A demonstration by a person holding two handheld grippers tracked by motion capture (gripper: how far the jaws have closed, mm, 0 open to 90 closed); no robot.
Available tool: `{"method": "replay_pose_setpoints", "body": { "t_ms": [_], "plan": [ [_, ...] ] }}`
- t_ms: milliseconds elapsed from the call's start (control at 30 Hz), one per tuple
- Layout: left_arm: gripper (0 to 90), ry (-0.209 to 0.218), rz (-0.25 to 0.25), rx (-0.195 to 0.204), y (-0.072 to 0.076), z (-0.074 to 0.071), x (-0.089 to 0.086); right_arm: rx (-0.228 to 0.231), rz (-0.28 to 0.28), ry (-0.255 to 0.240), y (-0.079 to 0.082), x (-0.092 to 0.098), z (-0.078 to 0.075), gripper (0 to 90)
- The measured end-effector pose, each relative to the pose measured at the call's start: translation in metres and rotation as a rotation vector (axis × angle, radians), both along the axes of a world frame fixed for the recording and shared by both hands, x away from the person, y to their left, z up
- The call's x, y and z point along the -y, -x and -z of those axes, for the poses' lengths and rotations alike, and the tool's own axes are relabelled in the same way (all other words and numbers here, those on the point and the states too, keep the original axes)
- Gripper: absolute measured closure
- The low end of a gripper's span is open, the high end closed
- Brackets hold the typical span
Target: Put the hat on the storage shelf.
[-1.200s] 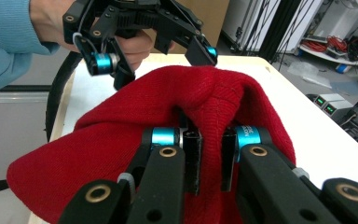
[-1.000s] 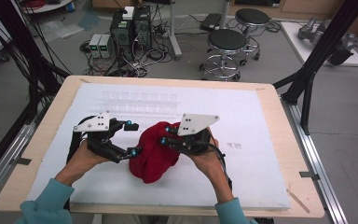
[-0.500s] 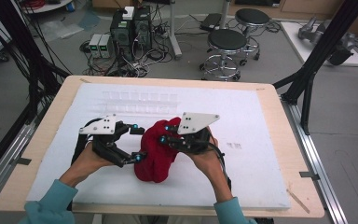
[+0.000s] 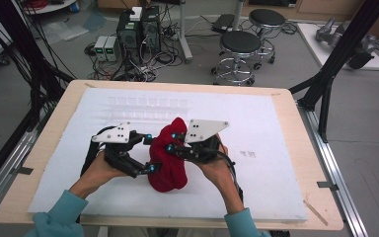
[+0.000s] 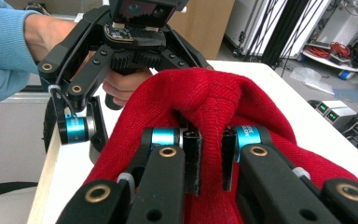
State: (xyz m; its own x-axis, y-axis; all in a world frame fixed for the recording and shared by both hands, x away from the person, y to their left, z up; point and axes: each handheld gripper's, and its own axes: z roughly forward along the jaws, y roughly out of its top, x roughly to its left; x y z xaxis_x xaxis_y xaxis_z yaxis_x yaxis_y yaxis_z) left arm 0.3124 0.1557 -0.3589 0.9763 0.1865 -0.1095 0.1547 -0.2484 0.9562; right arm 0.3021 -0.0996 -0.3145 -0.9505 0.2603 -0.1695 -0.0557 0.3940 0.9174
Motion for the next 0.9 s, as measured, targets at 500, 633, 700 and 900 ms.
{"method": "replay_pose_setpoints", "body": {
  "t_ms": [500, 633, 700, 900],
  "plan": [
    [76.5, -0.015, 0.016, -0.069, 0.002, 0.000, -0.007, -0.002, -0.020, 0.006, 0.001, -0.003, 0.000, 85.6],
    [86.6, -0.031, 0.011, -0.079, 0.003, -0.002, -0.010, 0.001, -0.032, 0.012, 0.001, -0.005, 0.001, 85.6],
    [86.6, -0.041, 0.004, -0.071, 0.003, -0.003, -0.010, 0.002, -0.029, 0.014, 0.000, -0.005, 0.001, 85.6],
    [86.6, -0.048, -0.008, -0.060, 0.005, -0.004, -0.012, -0.004, -0.031, 0.007, 0.000, -0.007, 0.001, 84.8]
  ]
}}
